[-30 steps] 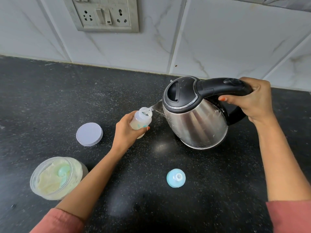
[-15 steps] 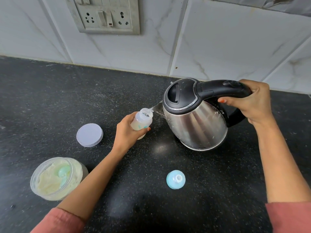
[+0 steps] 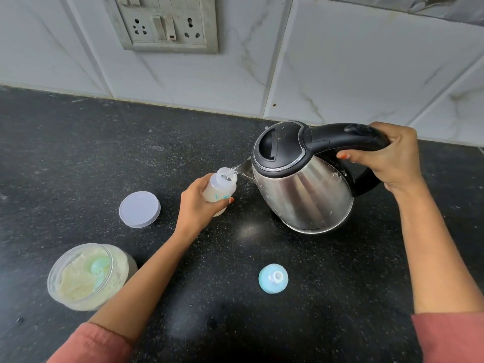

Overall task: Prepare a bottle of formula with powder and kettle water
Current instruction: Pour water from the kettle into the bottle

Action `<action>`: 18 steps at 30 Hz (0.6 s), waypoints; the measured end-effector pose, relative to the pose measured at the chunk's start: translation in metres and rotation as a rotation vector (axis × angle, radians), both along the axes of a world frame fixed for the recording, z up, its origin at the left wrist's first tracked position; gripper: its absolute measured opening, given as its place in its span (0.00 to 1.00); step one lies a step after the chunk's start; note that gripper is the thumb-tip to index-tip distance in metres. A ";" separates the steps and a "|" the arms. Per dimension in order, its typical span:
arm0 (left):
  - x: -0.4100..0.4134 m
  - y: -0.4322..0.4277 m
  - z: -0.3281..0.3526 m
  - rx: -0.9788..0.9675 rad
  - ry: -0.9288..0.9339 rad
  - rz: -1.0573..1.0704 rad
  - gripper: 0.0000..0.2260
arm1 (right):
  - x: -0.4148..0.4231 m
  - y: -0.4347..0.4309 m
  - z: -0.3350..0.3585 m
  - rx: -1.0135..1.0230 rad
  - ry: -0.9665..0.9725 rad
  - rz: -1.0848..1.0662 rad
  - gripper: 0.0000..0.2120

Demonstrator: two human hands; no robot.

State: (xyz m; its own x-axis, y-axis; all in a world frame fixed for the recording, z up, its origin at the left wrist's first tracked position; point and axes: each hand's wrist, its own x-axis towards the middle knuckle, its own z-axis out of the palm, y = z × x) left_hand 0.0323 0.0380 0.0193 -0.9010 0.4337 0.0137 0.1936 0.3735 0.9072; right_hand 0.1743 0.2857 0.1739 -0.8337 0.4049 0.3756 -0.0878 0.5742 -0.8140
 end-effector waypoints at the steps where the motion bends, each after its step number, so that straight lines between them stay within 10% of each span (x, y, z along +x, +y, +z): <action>1: 0.000 0.000 0.000 0.000 0.002 0.000 0.29 | 0.000 0.000 0.000 -0.002 0.000 -0.001 0.16; 18: 0.001 0.000 0.002 0.000 -0.008 0.000 0.29 | 0.000 -0.003 0.002 0.004 0.009 0.019 0.16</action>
State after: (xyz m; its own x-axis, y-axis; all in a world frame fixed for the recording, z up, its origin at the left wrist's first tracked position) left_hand 0.0333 0.0383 0.0209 -0.9010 0.4337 0.0061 0.1860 0.3735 0.9088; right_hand 0.1743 0.2826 0.1763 -0.8380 0.3872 0.3844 -0.1062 0.5753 -0.8110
